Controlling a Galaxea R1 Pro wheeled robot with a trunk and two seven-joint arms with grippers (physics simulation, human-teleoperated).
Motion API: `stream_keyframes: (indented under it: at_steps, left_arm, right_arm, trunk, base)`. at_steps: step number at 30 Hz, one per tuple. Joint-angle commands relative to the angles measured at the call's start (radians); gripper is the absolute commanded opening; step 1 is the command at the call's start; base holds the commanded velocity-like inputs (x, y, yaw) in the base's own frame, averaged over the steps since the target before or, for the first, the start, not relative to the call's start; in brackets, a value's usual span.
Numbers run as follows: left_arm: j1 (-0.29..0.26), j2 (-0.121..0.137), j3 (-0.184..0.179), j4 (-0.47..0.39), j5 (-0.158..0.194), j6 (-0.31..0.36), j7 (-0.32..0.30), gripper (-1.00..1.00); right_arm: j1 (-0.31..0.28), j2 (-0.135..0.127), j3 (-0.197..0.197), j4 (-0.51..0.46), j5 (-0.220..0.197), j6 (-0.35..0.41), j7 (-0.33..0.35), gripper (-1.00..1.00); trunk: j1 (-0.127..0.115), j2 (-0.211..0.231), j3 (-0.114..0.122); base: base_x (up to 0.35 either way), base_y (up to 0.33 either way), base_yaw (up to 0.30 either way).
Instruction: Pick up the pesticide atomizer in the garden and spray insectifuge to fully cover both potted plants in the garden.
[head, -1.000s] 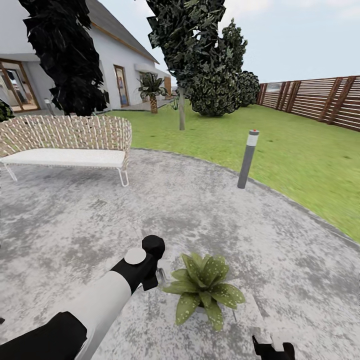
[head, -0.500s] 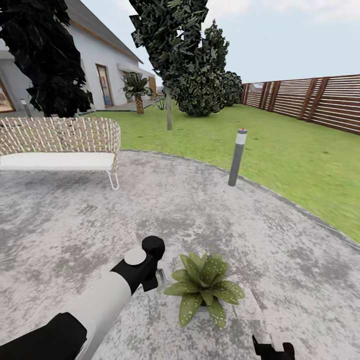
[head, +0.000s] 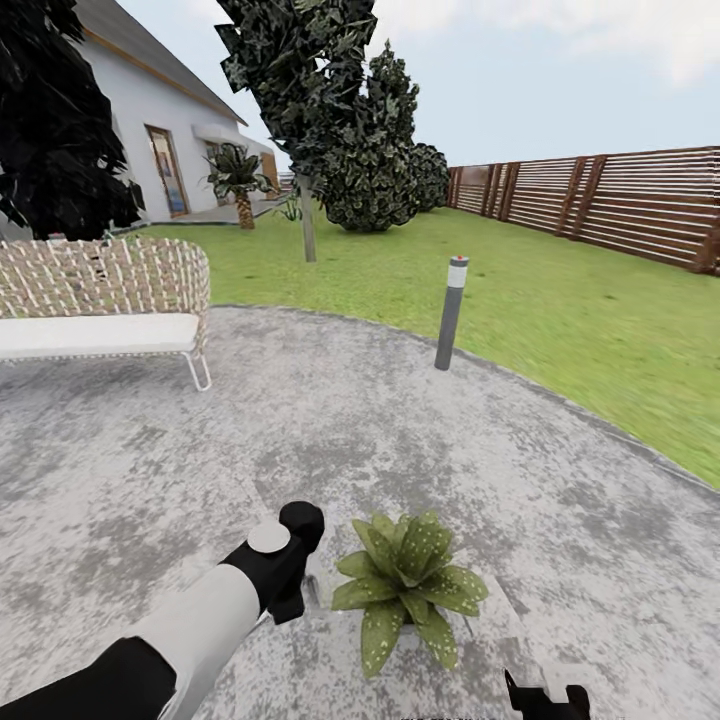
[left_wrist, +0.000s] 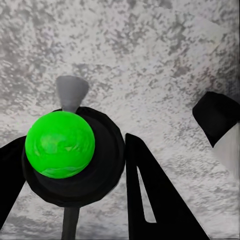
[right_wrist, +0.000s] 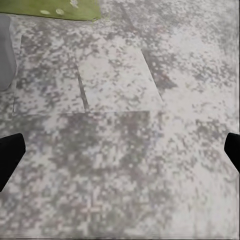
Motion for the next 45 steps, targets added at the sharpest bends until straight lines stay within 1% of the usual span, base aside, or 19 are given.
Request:
stream_keyframes:
  at_steps: [1,4,7,12,14,16,17,18,19,21,22,23,26,27,29,34,42,45]
  left_arm:
    - [0.002,0.001,-0.002,0.001,-0.004,0.007,-0.012,-1.0]
    - [0.005,0.001,-0.002,0.005,-0.001,0.004,-0.017,-1.0]
    - [0.007,0.011,0.002,0.003,-0.001,0.0,-0.044,-1.0]
    - [-0.006,0.014,0.002,-0.039,-0.004,0.003,-0.047,-1.0]
    - [-0.003,0.029,0.005,-0.044,-0.003,0.003,-0.044,-1.0]
    - [0.001,0.057,0.007,-0.045,-0.002,0.003,-0.041,-1.0]
    - [0.002,0.066,0.019,-0.047,0.002,0.003,-0.039,-1.0]
    - [0.002,0.068,0.041,-0.049,0.006,0.003,-0.038,-1.0]
    - [0.002,0.065,0.07,-0.056,0.008,0.003,-0.037,-1.0]
    - [0.002,0.058,0.099,-0.094,0.01,0.002,-0.036,-1.0]
    - [0.003,0.039,0.11,-0.134,0.011,0.001,-0.037,-1.0]
    - [0.004,0.032,0.111,-0.137,0.012,0.001,-0.038,-1.0]
    - [0.007,0.036,0.111,-0.118,0.013,0.0,-0.04,-1.0]
    - [0.017,0.036,0.109,-0.054,0.008,-0.002,-0.041,-1.0]
    - [0.026,0.035,0.108,-0.031,0.005,-0.003,-0.039,-1.0]
    - [0.028,0.034,0.108,-0.034,0.001,-0.002,-0.033,-1.0]
    - [0.028,0.033,0.11,-0.034,0.001,0.0,-0.03,-1.0]
    - [0.028,0.034,0.109,-0.035,0.001,0.0,-0.031,-1.0]
  right_arm:
    - [-0.001,0.0,-0.009,0.001,0.009,-0.004,0.003,1.0]
    - [-0.001,0.0,-0.009,0.001,0.009,-0.004,0.003,1.0]
    - [-0.001,-0.001,-0.009,0.001,0.009,-0.004,0.003,1.0]
    - [-0.001,-0.001,-0.009,0.001,0.009,-0.004,0.003,1.0]
    - [-0.001,-0.001,-0.009,0.001,0.009,-0.004,0.003,1.0]
    - [-0.001,-0.001,-0.009,0.001,0.009,-0.004,0.003,1.0]
    - [-0.001,-0.001,-0.009,0.001,0.009,-0.004,0.003,1.0]
    - [-0.001,-0.001,-0.009,0.001,0.009,-0.004,0.003,1.0]
    - [-0.001,-0.001,-0.009,0.001,0.009,-0.004,0.003,1.0]
    - [-0.001,-0.001,-0.009,0.001,0.009,-0.004,0.003,1.0]
    - [-0.001,-0.001,-0.009,0.001,0.009,-0.004,0.003,1.0]
    - [-0.001,-0.001,-0.009,0.001,0.009,-0.005,0.003,1.0]
    - [-0.001,-0.001,-0.009,0.001,0.009,-0.004,0.003,1.0]
    - [-0.001,-0.001,-0.009,0.001,0.009,-0.004,0.003,1.0]
    - [-0.001,-0.001,-0.009,0.001,0.009,-0.004,0.003,1.0]
    - [-0.001,-0.001,-0.009,0.001,0.009,-0.004,0.003,1.0]
    - [-0.001,-0.001,-0.009,0.001,0.009,-0.004,0.003,1.0]
    - [-0.001,-0.001,-0.009,0.001,0.009,-0.004,0.003,1.0]
  trunk:
    - [0.0,0.0,-0.001]
    - [0.0,0.0,-0.001]
    - [0.0,0.0,-0.001]
    - [0.0,0.0,-0.001]
    - [0.0,0.0,-0.001]
    - [0.0,0.0,-0.001]
    - [0.0,0.0,-0.001]
    - [0.0,0.0,-0.001]
    - [0.0,0.0,-0.001]
    - [0.0,0.0,-0.001]
    - [0.0,0.0,-0.001]
    - [0.0,0.0,-0.001]
    - [0.0,0.0,-0.001]
    - [0.0,0.0,-0.001]
    - [0.0,0.0,-0.001]
    - [0.0,0.0,-0.001]
    - [0.0,0.0,-0.001]
    - [0.0,0.0,-0.001]
  base:
    - [0.001,0.001,-0.209]
    - [0.0,0.0,-0.076]
    - [0.0,0.0,-0.013]
    - [0.0,0.0,-0.001]
    - [0.0,0.0,0.0]
    - [0.0,0.0,0.0]
    - [0.0,0.0,0.0]
    - [0.0,0.0,0.0]
    - [0.0,0.0,0.0]
    - [0.0,0.0,0.0]
    - [0.0,0.0,0.0]
    - [0.0,0.0,0.0]
    - [0.0,0.0,0.0]
    - [0.0,0.0,0.0]
    - [0.0,0.0,0.0]
    - [0.0,0.047,-0.056]
    - [0.019,0.282,-0.283]
    - [0.057,0.137,-0.3]
